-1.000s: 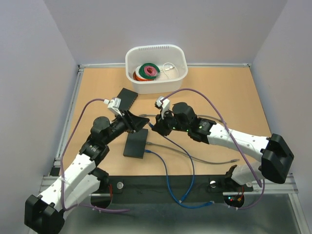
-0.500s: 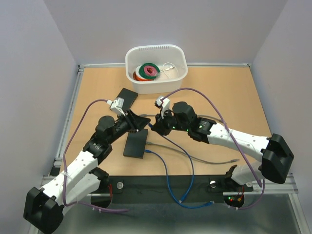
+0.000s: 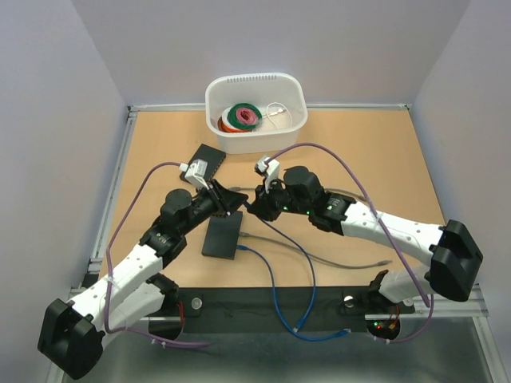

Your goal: Insert the plug into the switch port

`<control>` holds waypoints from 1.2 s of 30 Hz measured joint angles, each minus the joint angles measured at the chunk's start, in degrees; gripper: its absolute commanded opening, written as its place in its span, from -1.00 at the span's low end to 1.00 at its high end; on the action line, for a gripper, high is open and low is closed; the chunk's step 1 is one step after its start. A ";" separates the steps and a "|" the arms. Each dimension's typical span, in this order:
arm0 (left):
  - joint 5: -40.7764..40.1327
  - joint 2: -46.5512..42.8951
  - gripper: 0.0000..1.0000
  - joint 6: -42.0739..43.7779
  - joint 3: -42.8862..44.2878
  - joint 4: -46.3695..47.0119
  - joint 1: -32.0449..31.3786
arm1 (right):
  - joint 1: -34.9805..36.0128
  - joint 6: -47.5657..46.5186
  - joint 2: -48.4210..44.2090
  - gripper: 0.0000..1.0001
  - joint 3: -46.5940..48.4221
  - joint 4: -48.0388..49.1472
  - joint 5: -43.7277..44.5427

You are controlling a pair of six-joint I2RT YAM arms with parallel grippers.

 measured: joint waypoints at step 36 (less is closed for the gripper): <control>-0.63 3.28 -1.00 -6.84 2.82 -8.37 -1.18 | 0.00 -0.55 -2.29 -0.32 3.15 0.37 4.76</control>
